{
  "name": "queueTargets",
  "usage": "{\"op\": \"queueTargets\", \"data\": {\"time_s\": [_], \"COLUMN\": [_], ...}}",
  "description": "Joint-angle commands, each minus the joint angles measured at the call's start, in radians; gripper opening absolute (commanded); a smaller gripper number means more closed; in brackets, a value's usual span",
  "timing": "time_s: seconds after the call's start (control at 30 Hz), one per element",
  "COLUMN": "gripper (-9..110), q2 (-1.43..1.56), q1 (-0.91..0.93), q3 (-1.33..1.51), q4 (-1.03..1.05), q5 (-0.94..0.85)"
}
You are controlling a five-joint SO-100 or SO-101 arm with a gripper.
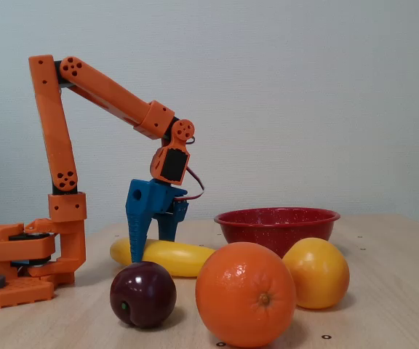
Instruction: Put banana in the red bowl.
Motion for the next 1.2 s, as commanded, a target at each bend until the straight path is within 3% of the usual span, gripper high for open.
{"op": "queueTargets", "data": {"time_s": [0.0, 0.5, 1.17], "gripper": [0, 0, 0], "q2": [0.020, 0.061, 0.149], "q1": [0.037, 0.106, 0.227], "q3": [-0.029, -0.229, -0.511], "q4": [0.038, 0.156, 0.301], "q5": [0.011, 0.011, -0.123]}}
